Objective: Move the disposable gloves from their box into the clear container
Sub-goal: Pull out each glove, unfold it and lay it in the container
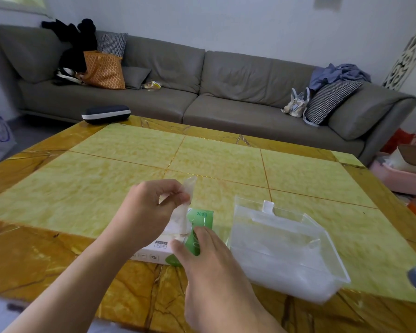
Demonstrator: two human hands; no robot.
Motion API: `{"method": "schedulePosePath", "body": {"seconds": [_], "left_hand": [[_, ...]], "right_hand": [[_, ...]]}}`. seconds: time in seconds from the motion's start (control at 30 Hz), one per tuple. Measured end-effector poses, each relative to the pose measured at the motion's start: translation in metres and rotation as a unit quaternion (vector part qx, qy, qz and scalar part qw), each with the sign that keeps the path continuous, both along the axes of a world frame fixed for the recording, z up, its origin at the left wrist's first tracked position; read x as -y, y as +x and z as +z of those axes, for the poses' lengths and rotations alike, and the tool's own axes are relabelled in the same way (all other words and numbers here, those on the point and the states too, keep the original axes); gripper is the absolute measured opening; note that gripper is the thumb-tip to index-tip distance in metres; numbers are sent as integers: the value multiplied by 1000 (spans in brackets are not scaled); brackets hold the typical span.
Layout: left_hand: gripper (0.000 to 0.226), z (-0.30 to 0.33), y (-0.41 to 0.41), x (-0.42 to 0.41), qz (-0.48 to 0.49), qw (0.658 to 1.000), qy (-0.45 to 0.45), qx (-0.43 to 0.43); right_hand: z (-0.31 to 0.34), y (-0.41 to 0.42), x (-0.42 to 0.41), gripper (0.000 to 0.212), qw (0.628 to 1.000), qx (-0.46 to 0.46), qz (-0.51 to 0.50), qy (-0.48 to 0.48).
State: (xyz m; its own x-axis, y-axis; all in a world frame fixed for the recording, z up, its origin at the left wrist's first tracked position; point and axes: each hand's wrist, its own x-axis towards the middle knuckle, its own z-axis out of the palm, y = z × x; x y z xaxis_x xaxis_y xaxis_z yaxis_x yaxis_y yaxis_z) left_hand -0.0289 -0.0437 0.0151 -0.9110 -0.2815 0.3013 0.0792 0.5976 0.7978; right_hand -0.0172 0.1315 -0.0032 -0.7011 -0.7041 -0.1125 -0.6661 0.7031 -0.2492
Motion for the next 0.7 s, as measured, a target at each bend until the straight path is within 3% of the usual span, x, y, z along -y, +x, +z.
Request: {"method": "schedulePosePath", "body": {"seconds": [0.33, 0.43, 0.53, 0.7], "left_hand": [[22, 3, -1, 0, 13, 999, 29, -23], [24, 3, -3, -1, 9, 999, 47, -15], [23, 7, -4, -1, -7, 997, 74, -7], [42, 11, -2, 2, -63, 995, 58, 59]], "right_hand": [[7, 3, 0, 85, 1000, 5, 9, 13], [7, 5, 0, 75, 1000, -7, 12, 5], [11, 7, 2, 45, 995, -26, -38, -86], [24, -9, 28, 29, 968, -25, -160, -193]]}}
